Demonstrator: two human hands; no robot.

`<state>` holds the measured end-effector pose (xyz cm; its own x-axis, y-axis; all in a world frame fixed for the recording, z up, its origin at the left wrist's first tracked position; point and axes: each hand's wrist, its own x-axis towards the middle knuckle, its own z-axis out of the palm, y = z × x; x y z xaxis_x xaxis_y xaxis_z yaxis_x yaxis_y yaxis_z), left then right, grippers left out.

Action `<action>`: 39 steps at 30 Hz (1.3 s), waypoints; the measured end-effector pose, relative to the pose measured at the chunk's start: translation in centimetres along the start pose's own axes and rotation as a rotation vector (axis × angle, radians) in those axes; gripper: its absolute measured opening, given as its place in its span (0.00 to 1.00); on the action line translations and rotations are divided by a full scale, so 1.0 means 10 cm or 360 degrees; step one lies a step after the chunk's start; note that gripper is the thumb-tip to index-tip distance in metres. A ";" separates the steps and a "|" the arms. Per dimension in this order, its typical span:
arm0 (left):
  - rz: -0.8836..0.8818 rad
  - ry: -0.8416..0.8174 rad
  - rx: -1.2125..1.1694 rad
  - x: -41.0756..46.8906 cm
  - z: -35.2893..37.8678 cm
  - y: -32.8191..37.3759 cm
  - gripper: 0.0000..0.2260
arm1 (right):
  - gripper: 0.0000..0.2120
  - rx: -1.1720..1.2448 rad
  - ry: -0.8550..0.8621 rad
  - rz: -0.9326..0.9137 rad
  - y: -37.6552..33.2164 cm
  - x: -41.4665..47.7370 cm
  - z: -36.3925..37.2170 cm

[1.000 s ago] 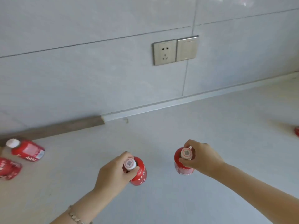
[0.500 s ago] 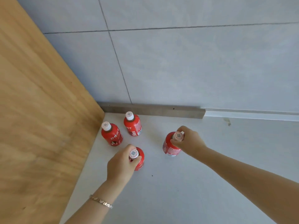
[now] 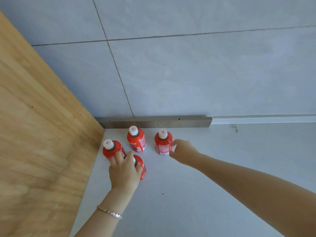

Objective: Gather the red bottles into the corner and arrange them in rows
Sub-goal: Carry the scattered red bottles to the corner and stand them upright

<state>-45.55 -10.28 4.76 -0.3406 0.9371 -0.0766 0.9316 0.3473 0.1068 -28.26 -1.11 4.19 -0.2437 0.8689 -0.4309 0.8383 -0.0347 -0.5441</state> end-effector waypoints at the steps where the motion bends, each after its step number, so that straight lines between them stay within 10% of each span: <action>1: 0.0115 0.0014 0.0055 -0.04 -0.02 0.06 0.22 | 0.14 -0.0018 -0.0040 -0.0014 0.13 -0.12 -0.03; 14: 0.0960 -0.1096 -0.0038 -0.95 0.50 2.52 0.11 | 0.13 -0.0029 -0.0055 0.0558 2.93 -1.94 -0.99; 28: 0.1425 -0.1239 0.0019 -2.91 1.06 6.82 0.02 | 0.14 0.0123 0.0376 0.1110 6.77 -4.27 -2.59; 39: 0.1624 -0.1363 0.0124 -3.58 1.30 8.06 0.02 | 0.40 -0.0239 0.0128 0.1222 8.53 -5.43 -2.95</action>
<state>43.39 -16.31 3.18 0.6687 0.4470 -0.5942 0.7345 -0.5214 0.4343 70.87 -36.71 2.38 0.4616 0.6620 -0.5904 0.8162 -0.5777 -0.0096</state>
